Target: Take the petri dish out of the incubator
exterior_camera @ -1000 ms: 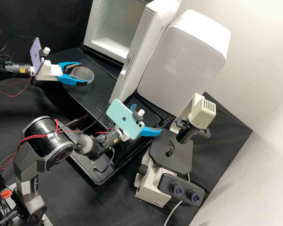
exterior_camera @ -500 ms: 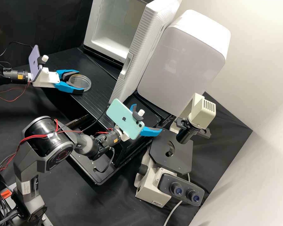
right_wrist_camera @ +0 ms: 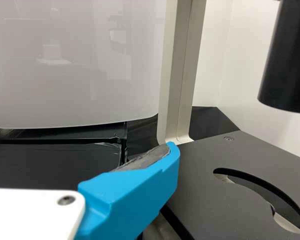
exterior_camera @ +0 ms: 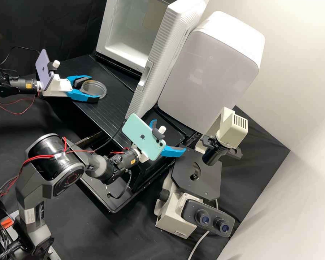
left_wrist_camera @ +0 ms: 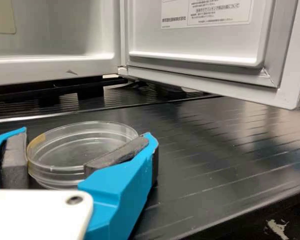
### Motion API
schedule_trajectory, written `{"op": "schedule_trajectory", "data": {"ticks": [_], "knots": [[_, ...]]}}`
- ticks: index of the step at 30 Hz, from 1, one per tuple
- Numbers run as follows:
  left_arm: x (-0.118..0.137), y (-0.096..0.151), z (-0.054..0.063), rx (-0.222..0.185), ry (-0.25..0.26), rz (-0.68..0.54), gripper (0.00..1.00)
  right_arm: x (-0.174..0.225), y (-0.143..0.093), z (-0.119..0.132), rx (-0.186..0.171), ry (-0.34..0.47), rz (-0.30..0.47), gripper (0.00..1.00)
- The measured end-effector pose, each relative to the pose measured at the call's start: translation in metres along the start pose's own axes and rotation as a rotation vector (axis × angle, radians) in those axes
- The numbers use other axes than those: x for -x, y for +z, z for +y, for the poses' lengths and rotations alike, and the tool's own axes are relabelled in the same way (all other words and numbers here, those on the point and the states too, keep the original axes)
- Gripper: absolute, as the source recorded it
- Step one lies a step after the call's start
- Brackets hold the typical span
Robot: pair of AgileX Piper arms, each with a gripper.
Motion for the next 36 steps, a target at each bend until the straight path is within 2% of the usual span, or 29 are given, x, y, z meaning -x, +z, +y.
{"op": "schedule_trajectory", "data": {"ticks": [6,14,16,21,24,30,36], "knots": [[0.0,-0.001,0.0,-0.021,0.006,0.007,1.0,0.0,0.0,0.0,0.0,0.0,0.0,1.0],[-0.001,0.003,0.002,-0.102,0.037,0.048,1.0,0.0,0.0,0.0,0.0,0.0,0.0,1.0],[-0.001,0.005,0.003,-0.133,0.052,0.057,1.0,0.0,0.0,0.0,0.0,0.0,0.0,1.0],[0.009,0.011,0.007,-0.159,0.135,0.079,1.0,0.0,0.0,0.0,0.0,0.0,0.0,1.0],[0.015,0.014,0.01,-0.163,0.175,0.055,1.0,0.0,0.0,0.0,0.0,0.0,0.0,1.0],[0.024,0.015,0.008,-0.121,0.167,0.025,1.0,0.0,0.0,0.0,0.0,0.0,0.0,1.0],[0.031,0.017,0.011,-0.11,0.178,0.022,1.0,0.0,0.0,0.0,0.0,0.0,0.0,1.0]]}}
